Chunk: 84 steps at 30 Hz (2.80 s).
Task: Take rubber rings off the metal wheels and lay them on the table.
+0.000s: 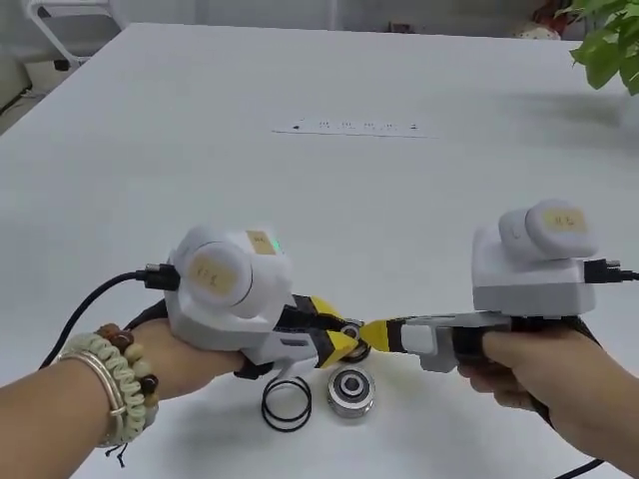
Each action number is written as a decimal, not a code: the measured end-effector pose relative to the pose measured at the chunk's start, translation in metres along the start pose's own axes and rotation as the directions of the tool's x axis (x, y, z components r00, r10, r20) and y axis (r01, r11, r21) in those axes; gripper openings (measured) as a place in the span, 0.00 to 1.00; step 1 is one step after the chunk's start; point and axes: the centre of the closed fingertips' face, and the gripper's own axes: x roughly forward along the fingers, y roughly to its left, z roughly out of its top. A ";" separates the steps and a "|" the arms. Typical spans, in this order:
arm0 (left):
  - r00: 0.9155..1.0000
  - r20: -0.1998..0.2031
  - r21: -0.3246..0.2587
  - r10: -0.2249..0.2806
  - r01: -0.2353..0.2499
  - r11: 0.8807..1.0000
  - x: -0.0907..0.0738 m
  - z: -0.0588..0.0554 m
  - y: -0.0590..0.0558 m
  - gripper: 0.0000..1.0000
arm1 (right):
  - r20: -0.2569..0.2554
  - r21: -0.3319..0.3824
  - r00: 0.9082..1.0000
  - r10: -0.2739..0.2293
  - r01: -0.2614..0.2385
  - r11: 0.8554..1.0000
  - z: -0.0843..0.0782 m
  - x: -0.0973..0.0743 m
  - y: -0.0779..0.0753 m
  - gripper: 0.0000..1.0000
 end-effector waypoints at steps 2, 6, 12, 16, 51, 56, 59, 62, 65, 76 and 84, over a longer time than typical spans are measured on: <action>1.000 0.001 0.000 0.000 0.000 1.000 0.000 0.000 0.000 0.13 | 0.000 -0.001 1.000 0.001 -0.001 1.000 0.000 0.000 0.000 0.00; 1.000 0.002 0.000 0.001 -0.001 1.000 0.000 0.000 0.000 0.13 | 0.002 -0.004 1.000 0.006 -0.006 1.000 0.001 0.000 0.001 0.00; 1.000 0.005 -0.003 -0.001 0.001 1.000 0.000 0.000 0.000 0.13 | 0.002 -0.007 1.000 0.012 -0.012 1.000 0.001 0.001 0.002 0.00; 1.000 0.007 -0.003 -0.001 0.001 1.000 0.000 0.000 0.000 0.13 | 0.003 -0.009 1.000 0.017 -0.017 1.000 0.001 0.001 0.002 0.00; 1.000 0.016 -0.006 -0.010 0.010 1.000 0.000 0.000 0.000 0.13 | 0.019 -0.020 0.998 0.063 -0.063 0.998 0.005 -0.002 0.011 0.00; 1.000 0.017 -0.007 -0.009 0.010 1.000 0.000 0.000 0.000 0.13 | 0.022 -0.029 0.997 0.078 -0.077 0.997 0.005 -0.002 0.014 0.00; 1.000 0.015 -0.003 -0.007 0.007 1.000 0.000 0.000 0.000 0.13 | 0.026 -0.030 0.998 0.065 -0.065 0.997 0.006 -0.002 0.010 0.00; 1.000 0.004 0.005 0.003 -0.003 1.000 0.001 0.000 0.000 0.13 | 0.031 -0.015 0.998 0.054 -0.054 0.998 0.007 -0.002 0.006 0.00; 1.000 0.003 0.012 0.010 -0.011 1.000 0.002 0.000 -0.001 0.14 | 0.016 0.000 0.999 0.049 -0.049 0.999 0.001 -0.001 0.006 0.00; 0.999 -0.041 -0.037 -0.005 0.003 0.999 0.002 0.002 -0.004 0.19 | -0.001 0.006 1.000 0.014 -0.014 1.000 -0.002 -0.003 -0.004 0.00; 0.999 -0.026 0.010 -0.022 0.023 1.000 -0.008 0.020 -0.012 0.22 | 0.028 0.025 0.999 0.037 -0.038 0.999 0.004 -0.007 0.002 0.00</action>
